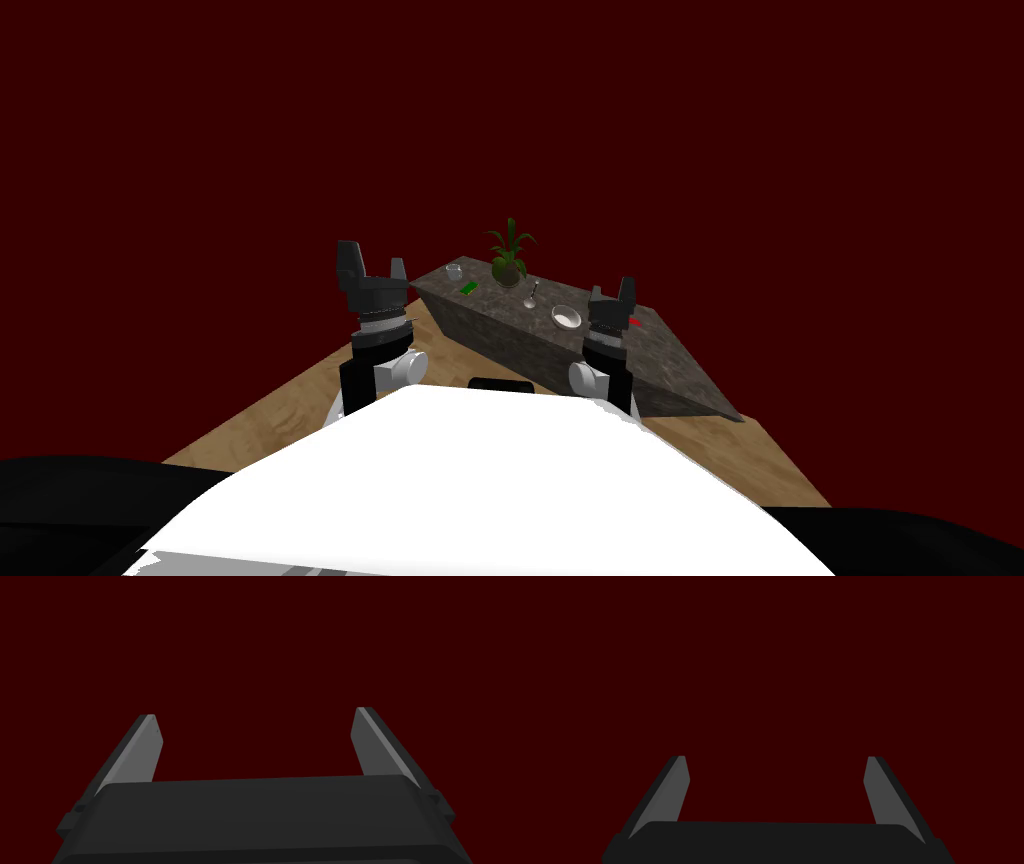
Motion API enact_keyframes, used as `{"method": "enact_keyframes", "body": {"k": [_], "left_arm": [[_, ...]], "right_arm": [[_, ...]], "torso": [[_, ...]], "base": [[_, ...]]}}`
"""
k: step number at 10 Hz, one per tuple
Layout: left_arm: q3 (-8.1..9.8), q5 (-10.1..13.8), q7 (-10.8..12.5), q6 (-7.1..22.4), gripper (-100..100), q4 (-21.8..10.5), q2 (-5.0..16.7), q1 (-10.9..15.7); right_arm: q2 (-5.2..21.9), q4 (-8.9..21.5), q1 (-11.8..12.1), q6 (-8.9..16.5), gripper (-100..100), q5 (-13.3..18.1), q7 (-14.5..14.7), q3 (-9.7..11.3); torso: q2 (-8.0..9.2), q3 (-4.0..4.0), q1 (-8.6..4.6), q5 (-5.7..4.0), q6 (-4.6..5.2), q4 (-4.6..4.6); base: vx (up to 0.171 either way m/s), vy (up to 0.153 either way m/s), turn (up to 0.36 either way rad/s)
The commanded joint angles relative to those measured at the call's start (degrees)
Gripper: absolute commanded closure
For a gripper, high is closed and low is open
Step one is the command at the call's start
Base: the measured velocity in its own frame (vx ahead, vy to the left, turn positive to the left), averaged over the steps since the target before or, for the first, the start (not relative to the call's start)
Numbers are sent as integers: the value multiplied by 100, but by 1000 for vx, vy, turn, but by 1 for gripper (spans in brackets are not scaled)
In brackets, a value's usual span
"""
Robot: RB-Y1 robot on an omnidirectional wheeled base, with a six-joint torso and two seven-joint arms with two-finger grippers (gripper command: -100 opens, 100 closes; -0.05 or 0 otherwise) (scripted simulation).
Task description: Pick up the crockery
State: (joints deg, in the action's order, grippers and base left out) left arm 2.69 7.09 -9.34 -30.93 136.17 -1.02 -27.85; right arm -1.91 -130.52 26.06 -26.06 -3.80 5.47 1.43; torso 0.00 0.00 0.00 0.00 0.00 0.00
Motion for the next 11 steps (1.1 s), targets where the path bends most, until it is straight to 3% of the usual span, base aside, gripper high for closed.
{"method": "enact_keyframes", "body": {"k": [1, 2, 6, 7, 11], "left_arm": [[0, 0, 0, 0, 0, 0, 0, 0], [0, 0, 0, 0, 0, 0, 0, 0], [-1, 0, 0, 0, 0, 0, -1, 0], [-1, 0, 0, 0, 0, 0, -1, 0], [-1, 0, 0, 0, 0, 0, -1, 0]], "right_arm": [[286, 71, -12, -26, -100, 52, 21, -16], [316, 71, -12, -26, -100, 52, 21, -16], [1003, 343, -64, -120, -100, 244, 102, -100], [1048, 343, -64, -120, -100, 244, 102, -100], [1771, 756, -134, -265, -100, 539, 228, -237]], "torso": [[0, 0, 0, 0, 0, 0], [-4, -2, 9, 2, -1, -1], [-6, -3, 35, 8, 0, -1], [-8, -5, 40, 9, -1, -2], [-11, -7, 53, 13, 0, -3]], "base": [[15, 33, 25], [17, 48, 9], [15, 96, 24], [26, 81, 10], [32, 143, 39]]}}
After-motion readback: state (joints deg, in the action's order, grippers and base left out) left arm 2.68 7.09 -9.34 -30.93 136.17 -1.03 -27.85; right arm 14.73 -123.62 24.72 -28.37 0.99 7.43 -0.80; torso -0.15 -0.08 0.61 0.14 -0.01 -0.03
